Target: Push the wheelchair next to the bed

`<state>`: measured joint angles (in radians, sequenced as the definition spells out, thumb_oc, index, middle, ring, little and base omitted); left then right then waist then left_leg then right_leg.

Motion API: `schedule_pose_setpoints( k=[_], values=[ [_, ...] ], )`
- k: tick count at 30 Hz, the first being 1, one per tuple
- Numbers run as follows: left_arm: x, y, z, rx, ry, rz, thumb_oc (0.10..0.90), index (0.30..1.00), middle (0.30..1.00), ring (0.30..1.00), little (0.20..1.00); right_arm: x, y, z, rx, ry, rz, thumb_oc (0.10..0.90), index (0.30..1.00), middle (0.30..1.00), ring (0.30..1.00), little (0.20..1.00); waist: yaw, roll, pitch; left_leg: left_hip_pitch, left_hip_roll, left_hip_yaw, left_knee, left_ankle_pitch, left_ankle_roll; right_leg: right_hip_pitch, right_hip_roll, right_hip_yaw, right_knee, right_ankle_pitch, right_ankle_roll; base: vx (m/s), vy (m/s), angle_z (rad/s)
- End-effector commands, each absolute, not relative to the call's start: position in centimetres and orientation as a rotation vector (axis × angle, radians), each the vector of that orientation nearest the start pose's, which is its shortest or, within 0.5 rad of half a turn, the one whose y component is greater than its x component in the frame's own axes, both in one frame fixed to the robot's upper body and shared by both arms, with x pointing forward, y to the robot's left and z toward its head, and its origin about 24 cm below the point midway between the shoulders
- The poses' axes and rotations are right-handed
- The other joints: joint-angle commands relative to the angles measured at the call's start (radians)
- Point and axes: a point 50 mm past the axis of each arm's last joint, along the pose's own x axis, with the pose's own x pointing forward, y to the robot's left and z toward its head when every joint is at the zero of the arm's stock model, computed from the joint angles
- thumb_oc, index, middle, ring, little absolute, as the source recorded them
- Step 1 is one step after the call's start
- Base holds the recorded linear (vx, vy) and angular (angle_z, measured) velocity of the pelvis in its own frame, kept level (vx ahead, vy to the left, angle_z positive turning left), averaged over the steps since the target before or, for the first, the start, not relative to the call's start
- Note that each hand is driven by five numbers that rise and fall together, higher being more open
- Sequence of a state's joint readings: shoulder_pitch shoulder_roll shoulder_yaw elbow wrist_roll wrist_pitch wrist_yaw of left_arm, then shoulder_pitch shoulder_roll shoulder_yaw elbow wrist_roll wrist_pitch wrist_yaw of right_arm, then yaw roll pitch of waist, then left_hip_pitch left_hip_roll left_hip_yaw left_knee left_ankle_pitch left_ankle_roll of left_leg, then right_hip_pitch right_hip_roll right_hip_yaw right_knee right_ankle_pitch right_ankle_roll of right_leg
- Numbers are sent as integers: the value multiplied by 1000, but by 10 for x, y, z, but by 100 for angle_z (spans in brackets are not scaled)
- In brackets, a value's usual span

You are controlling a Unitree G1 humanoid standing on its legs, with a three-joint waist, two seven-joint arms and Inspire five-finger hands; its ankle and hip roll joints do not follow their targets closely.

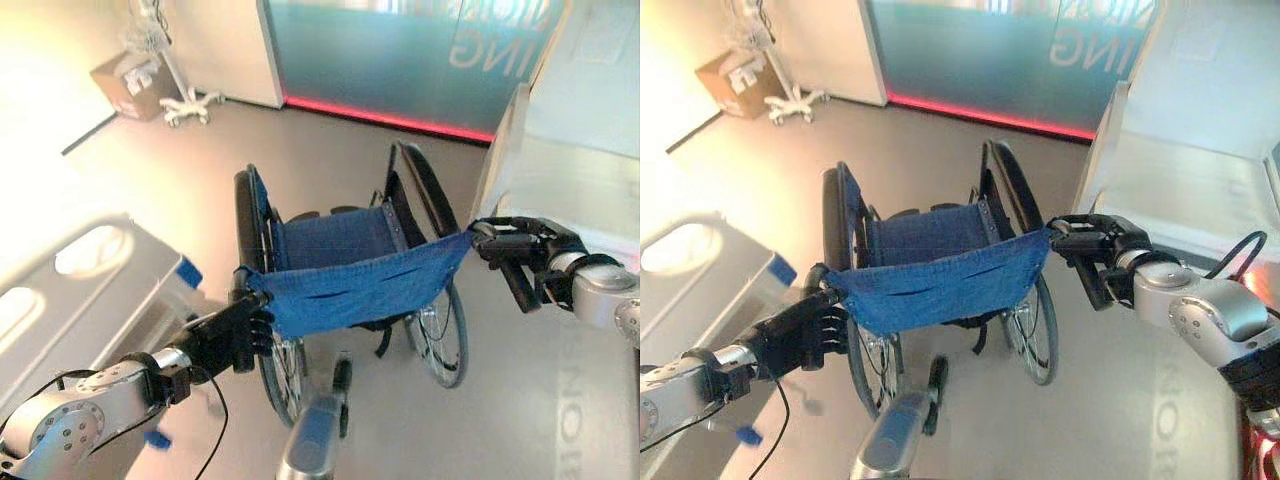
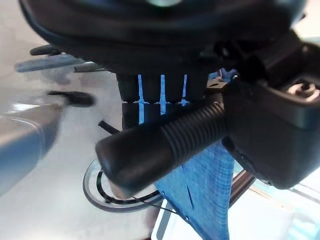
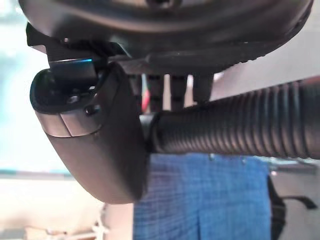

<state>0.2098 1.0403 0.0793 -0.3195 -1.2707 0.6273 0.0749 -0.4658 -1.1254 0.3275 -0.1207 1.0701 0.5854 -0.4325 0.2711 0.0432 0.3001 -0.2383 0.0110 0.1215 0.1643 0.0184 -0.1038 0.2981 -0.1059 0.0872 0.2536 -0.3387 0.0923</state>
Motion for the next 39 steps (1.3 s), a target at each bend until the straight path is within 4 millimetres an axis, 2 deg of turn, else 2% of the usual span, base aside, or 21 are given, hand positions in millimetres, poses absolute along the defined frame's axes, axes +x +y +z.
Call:
schedule_pose_setpoints(
  k=[1, 3, 5, 8, 10, 13, 14, 15, 19, 20, 22, 24, 27, 28, 29, 30, 31, 32, 33, 37, 39],
  values=[
    [238, 347, 182, 29, 203, 269, 400, 300, 300, 300, 300, 289, -211, 170, -167, 251, 229, 400, 300, 300, 300, 300, -59, -86, -71, -31, -66, 19, -19, 91, 108, -11, 151, -164, 189, 259, 42, 482, 178, -21],
    [239, 346, 181, 49, 213, 246, 400, 300, 300, 300, 300, 286, -207, 169, -155, 254, 226, 400, 300, 300, 300, 300, -57, -85, -85, 5, -92, -21, -20, 71, 134, -103, 155, -152, 407, 399, 104, 441, 182, -3],
    [239, 341, 182, 31, 210, 225, 400, 300, 300, 300, 300, 286, -202, 170, -163, 251, 240, 400, 300, 300, 300, 300, -67, -72, -86, 34, -100, -40, -11, 47, 149, -212, 143, -161, 502, 413, 100, 349, 170, 23],
    [243, 335, 180, 6, 200, 175, 400, 300, 300, 300, 300, 288, -194, 171, -188, 227, 249, 400, 300, 300, 300, 300, -81, -48, -71, 63, -105, -52, 9, 22, 163, -325, 94, -213, 399, 337, 55, 294, 78, 6],
    [245, 329, 182, -2, 177, 129, 400, 300, 300, 300, 300, 291, -197, 179, -195, 185, 219, 400, 300, 300, 300, 300, -91, -46, -44, 96, -114, -100, 31, -12, 159, -384, 49, -251, 226, 297, 30, 300, -129, 29],
    [249, 321, 186, -1, 146, 84, 400, 300, 300, 300, 300, 296, -205, 192, -185, 142, 183, 400, 300, 300, 300, 300, -119, -78, -4, 182, -133, -151, 68, -118, 163, -479, -44, -244, -45, 419, 65, 279, -235, 31],
    [249, 321, 186, -1, 146, 84, 400, 300, 300, 300, 300, 296, -205, 192, -185, 142, 183, 400, 300, 300, 300, 300, -122, -75, -1, 186, -131, -154, 71, -122, 163, -471, -41, -248, -50, 420, 65, 474, -380, 31],
    [247, 319, 185, 7, 145, 72, 400, 300, 300, 300, 300, 295, -206, 199, -182, 142, 180, 400, 300, 300, 300, 300, -131, -97, 3, 221, -134, -170, 93, -176, 158, -494, -85, -225, -195, 492, 94, 429, -297, 55],
    [242, 313, 180, -5, 144, 43, 400, 300, 300, 300, 300, 291, -206, 209, -185, 137, 178, 400, 300, 300, 300, 300, -135, -103, 0, 275, -111, -198, 104, -227, 150, -514, -112, -221, -312, 535, 120, 435, -273, 67],
    [235, 307, 178, -24, 131, -14, 400, 300, 300, 300, 300, 289, -210, 216, -175, 136, 172, 400, 300, 300, 300, 300, -120, -126, -11, 303, -100, -219, 122, -269, 143, -503, -124, -225, -288, 546, 129, 475, -337, 71],
    [232, 303, 177, -34, 127, -47, 400, 300, 300, 300, 300, 290, -210, 219, -171, 138, 169, 400, 300, 300, 300, 300, -114, -137, -19, 306, -98, -224, 132, -279, 141, -482, -119, -226, -280, 543, 132, 496, -375, 84],
    [231, 291, 175, -62, 135, -122, 400, 300, 300, 300, 300, 292, -210, 221, -177, 144, 159, 400, 300, 300, 300, 300, -109, -148, -37, 320, -83, -240, 151, -266, 130, -467, -101, -228, -239, 532, 132, 449, -346, 74],
    [226, 273, 167, -113, 178, -198, 400, 300, 300, 300, 300, 295, -211, 224, -204, 160, 189, 400, 300, 300, 300, 300, -118, -139, -80, 378, -19, -252, 175, -111, 74, -460, -42, -266, -175, 494, 98, 327, -247, 74],
    [226, 273, 167, -114, 178, -197, 400, 300, 300, 300, 300, 295, -211, 224, -205, 160, 189, 400, 300, 300, 300, 300, -120, -137, -80, 379, -18, -253, 174, -111, 73, -459, -41, -267, -175, 493, 97, 223, -216, 44],
    [224, 262, 160, -144, 197, -232, 400, 300, 300, 300, 300, 299, -208, 225, -241, 170, 207, 400, 300, 300, 300, 300, -125, -136, -89, 352, 0, -232, 313, 1, 48, -425, -11, -289, -174, 460, 51, 249, -268, 44],
    [224, 256, 155, -166, 212, -252, 400, 300, 300, 300, 300, 302, -207, 224, -264, 174, 210, 400, 300, 300, 300, 300, -121, -141, -85, 308, -8, -221, 436, 51, 39, -395, -3, -302, -177, 442, 25, 246, -265, 38],
    [224, 256, 155, -167, 212, -251, 400, 300, 300, 300, 300, 302, -207, 225, -264, 174, 210, 400, 300, 300, 300, 300, -122, -140, -86, 307, -7, -222, 438, 50, 39, -396, -3, -302, -177, 442, 25, 286, -318, 42],
    [222, 241, 144, -236, 241, -302, 400, 300, 300, 300, 300, 307, -203, 223, -304, 178, 233, 400, 300, 300, 300, 300, -105, -148, -64, 174, -58, -190, 688, 100, 33, -340, 11, -310, -168, 405, -17, 293, -311, 35],
    [222, 235, 139, -255, 256, -325, 400, 300, 300, 300, 300, 309, -201, 220, -314, 180, 236, 400, 300, 300, 300, 300, -99, -148, -51, 114, -74, -171, 755, 95, 40, -318, 17, -312, -165, 395, -28, 305, -320, 30],
    [221, 224, 130, -269, 283, -378, 400, 300, 300, 300, 300, 312, -196, 216, -331, 180, 255, 400, 300, 300, 300, 300, -70, -139, -18, 36, -84, -149, 675, 43, 75, -259, 52, -306, -158, 372, -36, 280, -159, 12],
    [225, 219, 124, -266, 291, -367, 400, 300, 300, 300, 300, 321, -187, 213, -332, 176, 277, 400, 300, 300, 300, 300, -47, -134, -12, 30, -82, -110, 448, 53, 83, -214, 92, -291, -163, 343, -34, 397, -124, 20]
  ],
)
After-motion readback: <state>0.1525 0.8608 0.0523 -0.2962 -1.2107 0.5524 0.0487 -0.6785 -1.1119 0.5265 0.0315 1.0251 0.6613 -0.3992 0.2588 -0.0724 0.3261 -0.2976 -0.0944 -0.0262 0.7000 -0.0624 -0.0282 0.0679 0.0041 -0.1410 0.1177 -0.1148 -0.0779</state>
